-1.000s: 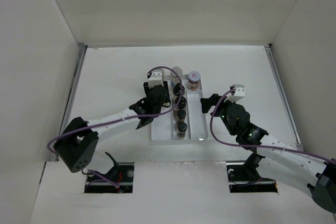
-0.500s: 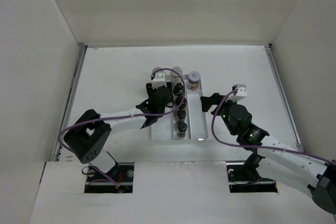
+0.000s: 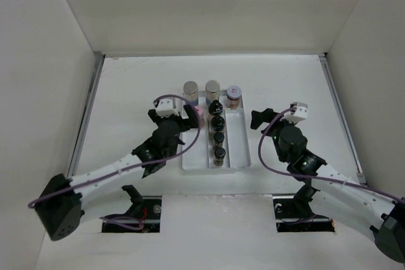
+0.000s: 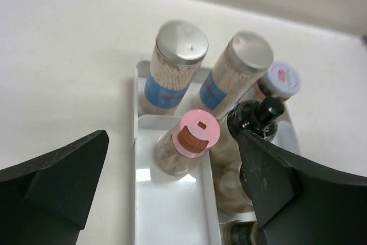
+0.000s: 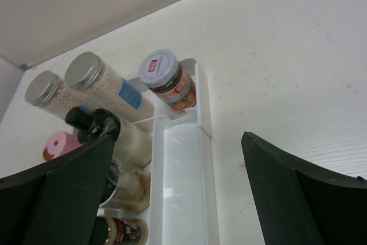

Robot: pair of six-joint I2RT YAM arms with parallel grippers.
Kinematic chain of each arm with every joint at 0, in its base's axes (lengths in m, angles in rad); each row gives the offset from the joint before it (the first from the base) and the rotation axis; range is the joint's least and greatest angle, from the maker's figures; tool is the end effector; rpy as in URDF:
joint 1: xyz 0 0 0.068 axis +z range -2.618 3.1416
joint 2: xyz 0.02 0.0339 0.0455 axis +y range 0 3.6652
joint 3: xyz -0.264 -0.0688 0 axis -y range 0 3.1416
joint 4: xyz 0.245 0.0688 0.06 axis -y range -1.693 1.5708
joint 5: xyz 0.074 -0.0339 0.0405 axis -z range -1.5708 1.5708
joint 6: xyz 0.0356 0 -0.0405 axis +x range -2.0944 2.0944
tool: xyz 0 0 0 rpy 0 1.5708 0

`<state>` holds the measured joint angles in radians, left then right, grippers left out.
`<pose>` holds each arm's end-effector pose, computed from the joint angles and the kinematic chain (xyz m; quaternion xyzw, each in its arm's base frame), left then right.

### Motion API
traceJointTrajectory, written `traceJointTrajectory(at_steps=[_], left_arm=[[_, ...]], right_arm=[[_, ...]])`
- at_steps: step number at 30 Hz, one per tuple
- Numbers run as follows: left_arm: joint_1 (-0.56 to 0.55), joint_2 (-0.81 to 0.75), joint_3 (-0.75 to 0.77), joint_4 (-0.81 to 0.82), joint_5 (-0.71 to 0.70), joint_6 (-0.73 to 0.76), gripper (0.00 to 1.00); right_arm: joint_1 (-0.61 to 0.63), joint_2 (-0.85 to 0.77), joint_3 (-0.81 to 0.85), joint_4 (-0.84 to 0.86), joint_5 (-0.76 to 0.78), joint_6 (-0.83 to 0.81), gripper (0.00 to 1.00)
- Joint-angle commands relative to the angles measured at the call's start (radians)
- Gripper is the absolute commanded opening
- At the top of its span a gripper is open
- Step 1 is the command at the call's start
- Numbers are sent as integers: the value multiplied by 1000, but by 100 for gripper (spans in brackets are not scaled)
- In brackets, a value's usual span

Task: Organize the condiment bottles

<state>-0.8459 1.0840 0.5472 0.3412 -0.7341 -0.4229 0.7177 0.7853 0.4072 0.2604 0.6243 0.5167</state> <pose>0.1745 -0.1610 0.2536 -0.0713 0.7530 -0.1278 0.6415 0.1533 0.1062 0.2534 0.1316 0.7282 0.1787 0.6484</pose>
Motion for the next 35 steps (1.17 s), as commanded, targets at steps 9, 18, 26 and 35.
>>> traceJointTrajectory(at_steps=[9,18,26,35], left_arm=[[139,-429,-204,-188,15,-163,100],[267,-457,-263,-356,134,-273,100],[302,-472,-250,-370,154,-294,100],[304,-388,-187,-364,144,-271,100]], right_arm=[[-77,104,168,43,48,13,100],[-188,195,44,119,49,80,100],[-186,232,41,149,12,83,100],[-183,252,48,149,-17,83,100]])
